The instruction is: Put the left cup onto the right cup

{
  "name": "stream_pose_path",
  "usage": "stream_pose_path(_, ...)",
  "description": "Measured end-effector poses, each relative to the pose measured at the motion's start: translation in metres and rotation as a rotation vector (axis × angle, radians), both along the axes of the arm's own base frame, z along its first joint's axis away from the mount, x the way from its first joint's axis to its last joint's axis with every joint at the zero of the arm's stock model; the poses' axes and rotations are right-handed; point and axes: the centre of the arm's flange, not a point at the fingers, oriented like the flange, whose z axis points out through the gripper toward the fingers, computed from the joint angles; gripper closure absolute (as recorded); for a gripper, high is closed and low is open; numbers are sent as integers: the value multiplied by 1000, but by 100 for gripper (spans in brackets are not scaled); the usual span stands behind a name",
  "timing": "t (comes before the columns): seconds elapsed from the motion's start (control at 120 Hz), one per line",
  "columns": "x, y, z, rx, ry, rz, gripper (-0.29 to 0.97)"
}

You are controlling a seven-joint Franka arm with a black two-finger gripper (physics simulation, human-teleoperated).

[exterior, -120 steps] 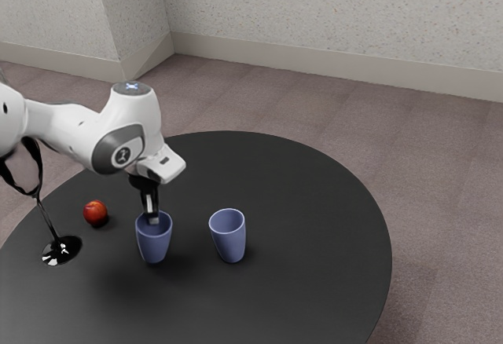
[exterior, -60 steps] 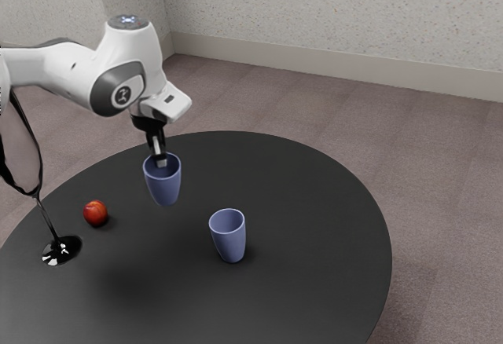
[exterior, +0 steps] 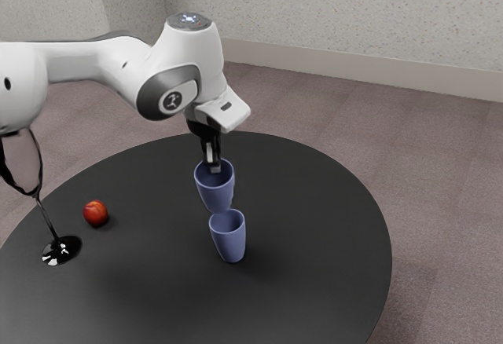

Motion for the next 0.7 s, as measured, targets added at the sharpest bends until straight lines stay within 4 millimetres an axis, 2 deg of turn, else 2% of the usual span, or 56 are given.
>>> stream_pose_path(0.1,2,11,-7,4,17,27,79)
stream_pose_path(0.317,-2,-13,-13,8,27,-4,79)
stream_pose_path(0.508,3,-5,-26,2,51,28,79)
stream_pose_path(0.7,5,-14,-37,6,65,23,79)
